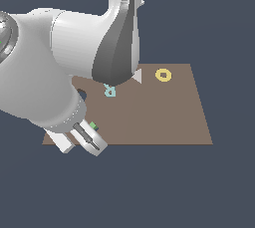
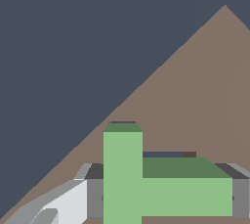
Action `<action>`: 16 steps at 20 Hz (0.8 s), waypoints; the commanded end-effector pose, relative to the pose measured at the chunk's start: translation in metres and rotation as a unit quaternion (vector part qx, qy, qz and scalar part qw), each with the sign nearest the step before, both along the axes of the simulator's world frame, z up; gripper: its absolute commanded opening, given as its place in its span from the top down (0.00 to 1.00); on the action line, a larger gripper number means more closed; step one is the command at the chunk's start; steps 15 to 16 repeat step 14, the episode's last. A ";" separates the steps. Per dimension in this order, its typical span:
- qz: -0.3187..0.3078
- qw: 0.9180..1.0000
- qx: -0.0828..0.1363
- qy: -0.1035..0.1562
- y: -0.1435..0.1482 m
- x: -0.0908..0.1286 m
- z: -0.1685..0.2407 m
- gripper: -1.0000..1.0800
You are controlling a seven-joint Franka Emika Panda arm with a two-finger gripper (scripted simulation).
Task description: Insert a designated object into the corresponding slot on a board.
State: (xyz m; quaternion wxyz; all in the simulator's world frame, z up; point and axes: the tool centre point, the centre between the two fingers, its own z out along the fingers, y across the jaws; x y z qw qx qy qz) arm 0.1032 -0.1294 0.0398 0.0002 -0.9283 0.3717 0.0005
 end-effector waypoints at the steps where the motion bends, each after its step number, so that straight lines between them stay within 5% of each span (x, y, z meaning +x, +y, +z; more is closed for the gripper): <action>1: 0.000 1.000 0.000 0.000 0.001 0.000 -0.004 1.00; 4: 0.000 1.000 0.000 0.000 0.001 0.000 -0.009 1.00; 5: 0.000 1.000 0.000 0.000 0.001 0.000 -0.009 0.04; 16: 0.000 1.000 0.000 0.000 0.001 0.000 -0.009 0.04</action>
